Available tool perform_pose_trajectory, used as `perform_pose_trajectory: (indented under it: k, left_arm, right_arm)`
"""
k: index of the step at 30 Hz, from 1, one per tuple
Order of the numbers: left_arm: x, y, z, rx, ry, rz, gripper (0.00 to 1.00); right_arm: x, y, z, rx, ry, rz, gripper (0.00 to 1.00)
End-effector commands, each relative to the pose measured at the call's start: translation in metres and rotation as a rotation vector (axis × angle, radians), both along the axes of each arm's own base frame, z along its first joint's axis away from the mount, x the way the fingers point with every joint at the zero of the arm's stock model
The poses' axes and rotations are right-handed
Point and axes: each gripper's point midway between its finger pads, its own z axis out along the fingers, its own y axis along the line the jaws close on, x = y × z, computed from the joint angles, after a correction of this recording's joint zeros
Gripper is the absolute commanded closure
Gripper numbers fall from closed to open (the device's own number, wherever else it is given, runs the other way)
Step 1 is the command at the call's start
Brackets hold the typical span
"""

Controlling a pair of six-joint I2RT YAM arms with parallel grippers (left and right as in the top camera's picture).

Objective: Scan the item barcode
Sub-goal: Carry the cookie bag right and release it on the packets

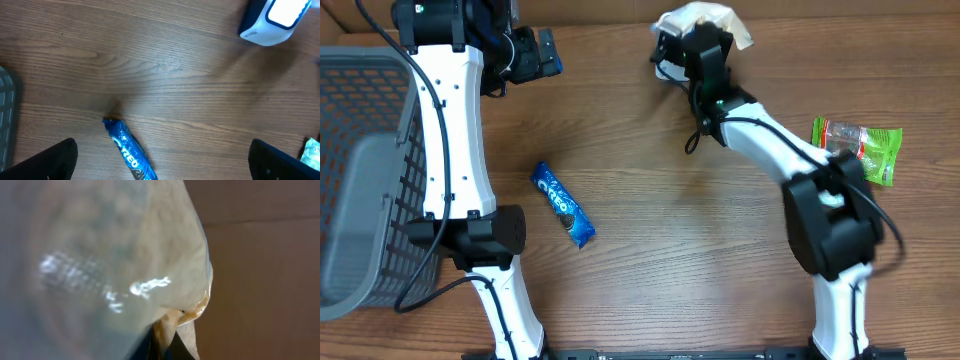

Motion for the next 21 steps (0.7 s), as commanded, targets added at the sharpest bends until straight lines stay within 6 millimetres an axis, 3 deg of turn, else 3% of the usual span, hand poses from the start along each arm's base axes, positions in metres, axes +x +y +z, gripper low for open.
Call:
perform_pose_trajectory:
  k: [1,4,6,10,13,15,18,21]
  left_arm:
    - [0.001,-0.001,0.005,-0.002,-0.015,0.010,0.00]
    - [0.001,-0.001,0.005,-0.002,-0.015,0.010,0.00]
    - [0.001,-0.001,0.005,-0.002,-0.015,0.010,0.00]
    - [0.001,-0.001,0.005,-0.002,-0.015,0.010,0.00]
    - [0.001,-0.001,0.005,-0.002,-0.015,0.010,0.00]
    - [0.001,-0.001,0.005,-0.002,-0.015,0.010,0.00]
    - [0.001,-0.001,0.005,-0.002,-0.015,0.010,0.00]
    - [0.001,-0.001,0.005,-0.002,-0.015,0.010,0.00]
  right_arm:
    - [-0.037,0.006,0.118,0.282,-0.152,-0.009,0.96]
    - [-0.069,0.012,0.135,0.478,-0.106,-0.040,0.96]
    - [-0.089,0.018,0.132,0.612,-0.044,-0.082,0.96]
    - [-0.135,0.030,0.087,0.899,0.197,-0.244,0.96]
    - [-0.175,0.050,0.040,0.996,0.523,-0.285,0.96]
    - [-0.202,0.059,0.020,1.032,0.736,-0.287,0.96]
    - [-0.225,0.051,0.007,1.065,0.925,-0.319,0.96]
    - [-0.228,0.025,0.002,1.126,1.016,-0.401,0.96]
